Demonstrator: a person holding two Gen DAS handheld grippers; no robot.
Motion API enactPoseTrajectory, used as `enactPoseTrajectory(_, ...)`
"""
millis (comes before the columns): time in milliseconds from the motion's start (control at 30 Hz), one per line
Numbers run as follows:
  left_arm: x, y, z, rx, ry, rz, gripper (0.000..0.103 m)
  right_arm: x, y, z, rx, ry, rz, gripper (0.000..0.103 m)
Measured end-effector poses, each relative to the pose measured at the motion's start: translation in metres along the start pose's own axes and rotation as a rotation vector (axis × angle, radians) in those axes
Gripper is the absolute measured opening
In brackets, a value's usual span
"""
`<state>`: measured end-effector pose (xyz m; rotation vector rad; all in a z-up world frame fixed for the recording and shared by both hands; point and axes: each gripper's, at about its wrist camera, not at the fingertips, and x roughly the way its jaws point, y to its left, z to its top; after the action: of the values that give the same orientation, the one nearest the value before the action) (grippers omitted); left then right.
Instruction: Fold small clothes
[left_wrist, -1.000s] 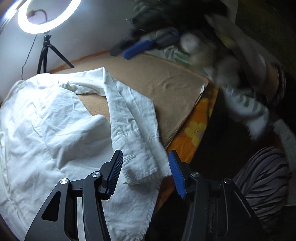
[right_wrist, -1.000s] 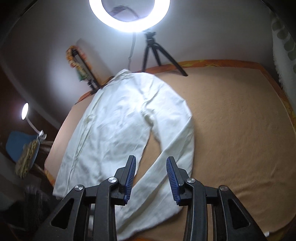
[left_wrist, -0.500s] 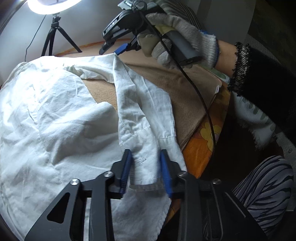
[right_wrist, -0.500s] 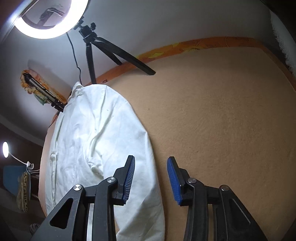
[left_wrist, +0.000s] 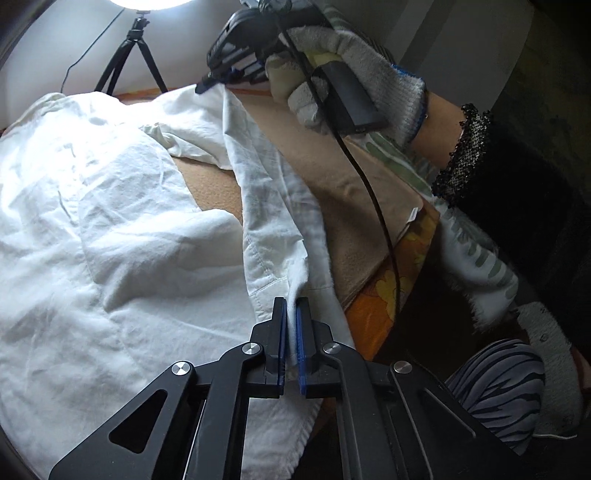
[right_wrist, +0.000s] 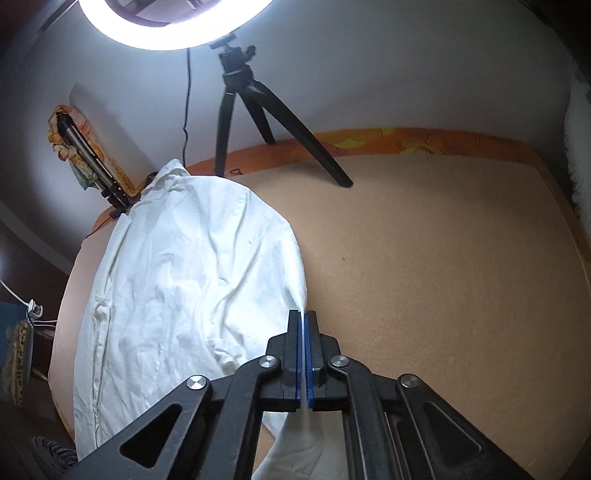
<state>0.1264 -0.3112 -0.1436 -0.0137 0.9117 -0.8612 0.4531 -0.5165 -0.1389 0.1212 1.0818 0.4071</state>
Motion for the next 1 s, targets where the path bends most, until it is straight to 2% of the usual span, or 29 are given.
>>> enactPoseTrajectory(233, -0.032, 0.004, -0.013, -0.059, -0.056, -0.016, 0.003, -0.013, 0.076, 0.007, -0.156, -0.006, -0.027, 0.0)
enactPoseTrajectory(333, -0.043, 0.009, -0.02, -0.103, -0.074, -0.026, 0.003, 0.001, 0.108, 0.004, -0.234, 0.022, -0.061, 0.0)
enactPoseTrajectory(467, -0.053, 0.016, -0.031, -0.142, -0.091, -0.027, 0.003, 0.026, 0.142, -0.002, -0.295, 0.06, -0.065, 0.0)
enactPoseTrajectory(700, -0.052, 0.027, -0.05, -0.189, -0.045, -0.031, 0.003, 0.075, 0.176, -0.019, -0.368, 0.153, -0.056, 0.0)
enactPoseTrajectory(800, -0.057, 0.028, -0.056, -0.18, -0.034, -0.001, 0.005, 0.083, 0.177, -0.022, -0.339, 0.174, 0.001, 0.017)
enactPoseTrajectory(833, -0.06, 0.029, -0.058, -0.178, -0.029, 0.001, 0.006, 0.081, 0.175, -0.021, -0.316, 0.171, 0.04, 0.026)
enactPoseTrajectory(1000, -0.079, 0.031, -0.065, -0.141, -0.027, 0.028, 0.008, 0.04, 0.158, -0.02, -0.258, 0.108, 0.132, 0.027)
